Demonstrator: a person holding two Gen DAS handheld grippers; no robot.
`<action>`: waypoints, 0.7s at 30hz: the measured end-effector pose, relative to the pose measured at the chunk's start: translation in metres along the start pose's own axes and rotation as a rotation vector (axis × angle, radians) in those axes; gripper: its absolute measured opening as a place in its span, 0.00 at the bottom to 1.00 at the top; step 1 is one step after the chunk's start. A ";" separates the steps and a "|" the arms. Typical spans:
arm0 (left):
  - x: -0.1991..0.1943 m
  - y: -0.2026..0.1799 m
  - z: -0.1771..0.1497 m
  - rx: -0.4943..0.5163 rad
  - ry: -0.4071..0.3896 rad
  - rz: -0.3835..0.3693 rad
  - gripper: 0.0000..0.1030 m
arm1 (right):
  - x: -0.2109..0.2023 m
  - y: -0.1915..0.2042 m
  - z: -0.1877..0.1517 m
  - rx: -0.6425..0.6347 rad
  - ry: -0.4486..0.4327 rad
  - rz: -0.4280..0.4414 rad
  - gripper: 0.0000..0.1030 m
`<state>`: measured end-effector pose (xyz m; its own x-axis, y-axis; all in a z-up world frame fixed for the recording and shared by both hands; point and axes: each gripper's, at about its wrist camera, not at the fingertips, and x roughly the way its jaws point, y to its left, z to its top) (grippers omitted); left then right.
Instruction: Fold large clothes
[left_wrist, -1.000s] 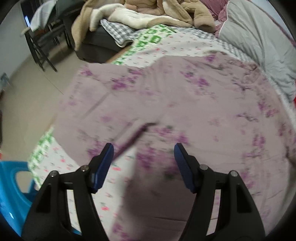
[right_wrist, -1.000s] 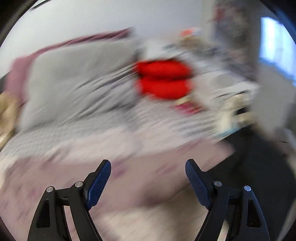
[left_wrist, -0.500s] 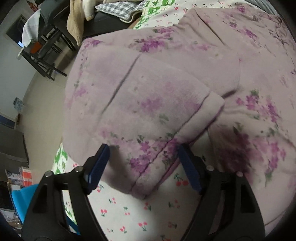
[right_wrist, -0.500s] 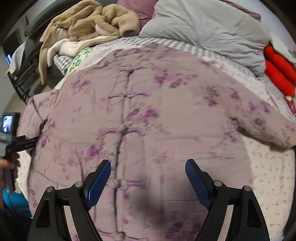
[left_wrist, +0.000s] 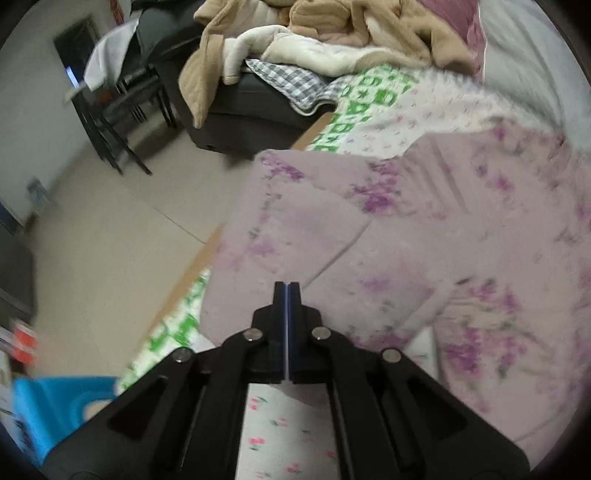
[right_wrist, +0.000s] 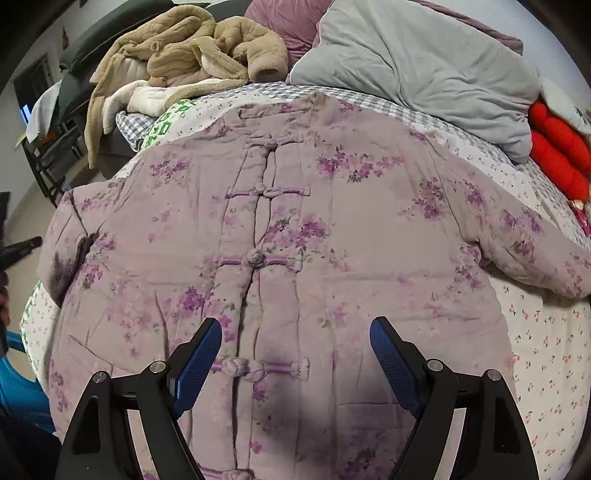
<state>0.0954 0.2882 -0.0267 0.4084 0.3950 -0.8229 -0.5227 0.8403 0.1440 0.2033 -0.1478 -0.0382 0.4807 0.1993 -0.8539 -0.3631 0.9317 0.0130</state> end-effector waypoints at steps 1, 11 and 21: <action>0.000 -0.006 -0.004 0.005 0.016 -0.042 0.11 | 0.001 0.001 0.000 -0.003 0.002 -0.002 0.81; 0.047 -0.112 -0.025 0.397 0.117 0.097 0.75 | 0.002 0.011 -0.002 -0.032 0.000 -0.002 0.81; 0.031 -0.044 0.016 0.109 0.076 -0.016 0.13 | -0.006 0.014 -0.004 -0.060 -0.033 -0.013 0.81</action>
<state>0.1429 0.2693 -0.0501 0.3560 0.3557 -0.8641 -0.4303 0.8832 0.1863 0.1920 -0.1370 -0.0354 0.5111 0.1984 -0.8363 -0.4035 0.9145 -0.0296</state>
